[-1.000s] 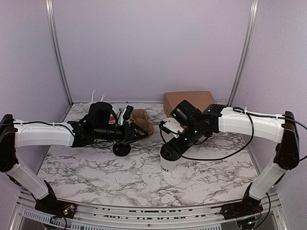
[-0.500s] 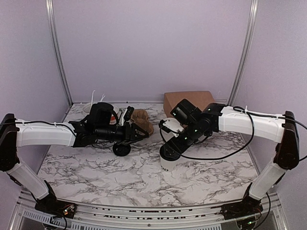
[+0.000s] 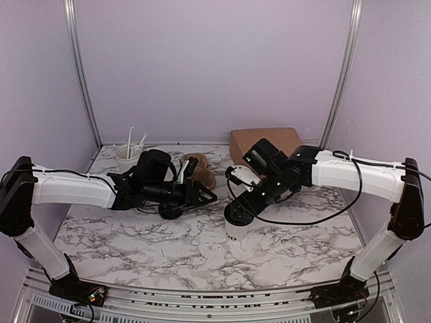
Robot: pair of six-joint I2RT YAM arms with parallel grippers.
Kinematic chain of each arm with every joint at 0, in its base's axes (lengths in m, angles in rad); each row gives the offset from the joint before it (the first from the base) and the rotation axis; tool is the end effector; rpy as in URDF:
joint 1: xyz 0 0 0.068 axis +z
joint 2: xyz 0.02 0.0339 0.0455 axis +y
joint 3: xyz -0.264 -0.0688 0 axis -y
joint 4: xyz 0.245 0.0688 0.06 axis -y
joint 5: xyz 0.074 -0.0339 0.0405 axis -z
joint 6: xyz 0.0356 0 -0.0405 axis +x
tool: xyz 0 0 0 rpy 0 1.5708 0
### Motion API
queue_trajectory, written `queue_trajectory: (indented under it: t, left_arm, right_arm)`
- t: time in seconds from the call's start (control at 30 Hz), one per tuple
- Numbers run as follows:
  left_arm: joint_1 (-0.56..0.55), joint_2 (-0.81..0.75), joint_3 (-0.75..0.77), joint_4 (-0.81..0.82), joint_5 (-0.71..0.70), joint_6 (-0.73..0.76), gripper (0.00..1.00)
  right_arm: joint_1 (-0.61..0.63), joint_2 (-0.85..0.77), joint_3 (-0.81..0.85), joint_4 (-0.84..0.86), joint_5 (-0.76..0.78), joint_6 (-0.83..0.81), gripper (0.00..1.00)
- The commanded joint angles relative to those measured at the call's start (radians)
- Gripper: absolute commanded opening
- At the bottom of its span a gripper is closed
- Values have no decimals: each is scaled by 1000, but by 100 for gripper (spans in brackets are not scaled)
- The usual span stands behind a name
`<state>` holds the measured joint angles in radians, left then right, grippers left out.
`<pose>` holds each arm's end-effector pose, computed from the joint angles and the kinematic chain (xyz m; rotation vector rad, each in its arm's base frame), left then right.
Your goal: Pack the takeout coffee
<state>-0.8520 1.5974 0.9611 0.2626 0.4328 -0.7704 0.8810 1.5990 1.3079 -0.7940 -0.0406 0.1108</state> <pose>0.2250 -0.2798 0.2413 0.4187 2.1813 -1.4188 0.2092 0.2559 0.2677 -1.0306 2.5062 0.3678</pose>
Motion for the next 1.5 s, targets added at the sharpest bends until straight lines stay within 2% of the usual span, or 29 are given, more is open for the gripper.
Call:
queue_trajectory:
  t: [0.0,0.23,0.43,0.6,0.77,1.47]
  left_arm:
    - [-22,26,29,-11,-46,2,49]
    - [-70,61,77,-91,-141,11,49]
    - [-101,92,131,-165,-216,11,47]
    - [-115,103,153,-193,-253,5,45]
    - [-135,122,186,-223,-276,10,45]
    - [-181,226,378,-439,-427,128,45]
  right_arm:
    - [-18,-94,-35,59,13,40,94]
    - [-148,-253,-210,233,-103,136,91]
    - [-244,-350,-409,443,-259,267,75]
    - [-267,-381,-497,558,-295,340,67]
    - [-275,-387,-544,605,-297,374,60]
    - [-274,-373,-616,669,-312,407,57]
